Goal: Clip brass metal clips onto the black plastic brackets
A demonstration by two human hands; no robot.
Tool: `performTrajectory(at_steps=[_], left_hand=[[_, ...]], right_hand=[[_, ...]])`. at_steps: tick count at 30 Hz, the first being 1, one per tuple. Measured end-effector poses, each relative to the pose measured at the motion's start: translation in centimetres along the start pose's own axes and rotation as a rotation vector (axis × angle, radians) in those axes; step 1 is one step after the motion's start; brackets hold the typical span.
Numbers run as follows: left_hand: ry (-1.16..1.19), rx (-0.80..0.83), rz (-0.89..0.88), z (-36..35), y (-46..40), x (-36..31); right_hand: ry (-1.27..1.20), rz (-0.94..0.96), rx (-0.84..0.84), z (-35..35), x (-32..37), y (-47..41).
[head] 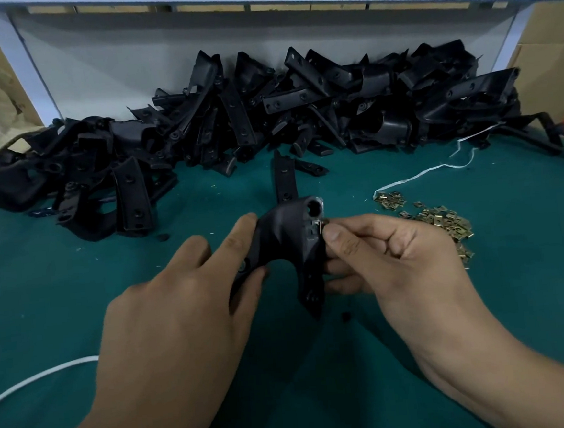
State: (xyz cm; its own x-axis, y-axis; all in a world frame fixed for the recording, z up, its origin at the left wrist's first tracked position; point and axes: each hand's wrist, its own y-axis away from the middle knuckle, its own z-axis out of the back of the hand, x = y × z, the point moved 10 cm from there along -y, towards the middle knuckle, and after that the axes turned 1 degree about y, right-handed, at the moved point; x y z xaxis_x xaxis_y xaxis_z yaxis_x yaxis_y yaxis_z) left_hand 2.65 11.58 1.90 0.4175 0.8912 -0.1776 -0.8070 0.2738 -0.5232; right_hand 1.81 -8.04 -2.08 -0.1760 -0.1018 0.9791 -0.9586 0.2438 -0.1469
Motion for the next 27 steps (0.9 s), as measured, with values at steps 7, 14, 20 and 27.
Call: performTrajectory(at_steps=[7, 14, 20, 27], left_hand=[[-0.058, 0.008, -0.020, -0.5, 0.1, -0.3], [-0.049, -0.030, -0.064, -0.9, 0.4, -0.3], [0.089, -0.022, 0.037, -2.2, -0.3, 1.5], [0.134, -0.008, 0.157, -3.1, -0.7, 5.6]], right_hand=[[-0.152, -0.121, -0.057, -0.4, -1.3, 0.5], [-0.086, -0.141, 0.022, -0.3, -1.7, 0.5], [0.408, 0.134, 0.119, 1.4, 1.9, -2.2], [1.130, 0.217, 0.129, 8.2, 4.7, -4.6]])
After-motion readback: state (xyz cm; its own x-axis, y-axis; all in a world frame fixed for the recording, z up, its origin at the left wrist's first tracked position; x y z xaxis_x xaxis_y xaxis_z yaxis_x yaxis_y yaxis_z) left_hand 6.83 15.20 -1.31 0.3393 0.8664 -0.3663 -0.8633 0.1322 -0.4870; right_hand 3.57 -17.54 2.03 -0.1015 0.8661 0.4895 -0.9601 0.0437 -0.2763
